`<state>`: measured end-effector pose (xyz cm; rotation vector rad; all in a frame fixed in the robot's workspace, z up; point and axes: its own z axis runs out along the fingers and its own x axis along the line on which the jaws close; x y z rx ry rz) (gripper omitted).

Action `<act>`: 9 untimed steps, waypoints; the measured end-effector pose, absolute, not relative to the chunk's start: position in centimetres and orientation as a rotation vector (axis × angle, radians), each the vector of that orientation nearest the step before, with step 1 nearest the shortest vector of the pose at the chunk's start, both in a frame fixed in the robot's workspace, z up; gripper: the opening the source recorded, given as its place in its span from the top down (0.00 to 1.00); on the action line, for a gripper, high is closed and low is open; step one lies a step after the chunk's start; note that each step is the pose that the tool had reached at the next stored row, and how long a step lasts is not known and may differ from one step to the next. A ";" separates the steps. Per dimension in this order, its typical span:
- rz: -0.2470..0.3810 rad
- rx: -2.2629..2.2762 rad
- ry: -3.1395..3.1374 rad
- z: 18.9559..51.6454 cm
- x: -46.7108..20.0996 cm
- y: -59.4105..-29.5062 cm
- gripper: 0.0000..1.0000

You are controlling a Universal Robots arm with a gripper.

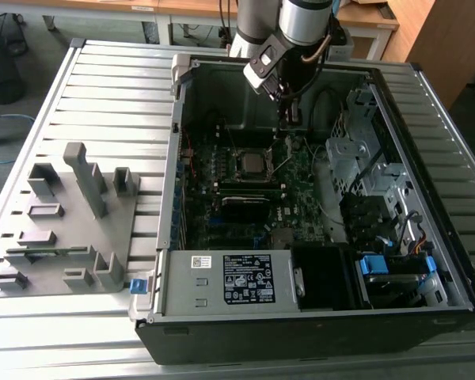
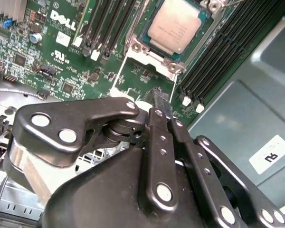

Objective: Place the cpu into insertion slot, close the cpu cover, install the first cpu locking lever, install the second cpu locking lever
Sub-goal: 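Close the cpu cover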

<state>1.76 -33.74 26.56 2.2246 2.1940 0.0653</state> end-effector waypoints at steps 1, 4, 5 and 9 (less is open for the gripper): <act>0.065 2.225 2.194 26.6 1.9 -33.7 0.89; 0.065 2.225 2.194 26.6 2.4 -33.7 0.89; 0.065 2.225 2.194 26.5 2.6 -33.7 0.89; 0.065 2.225 2.194 26.5 3.2 -33.7 0.89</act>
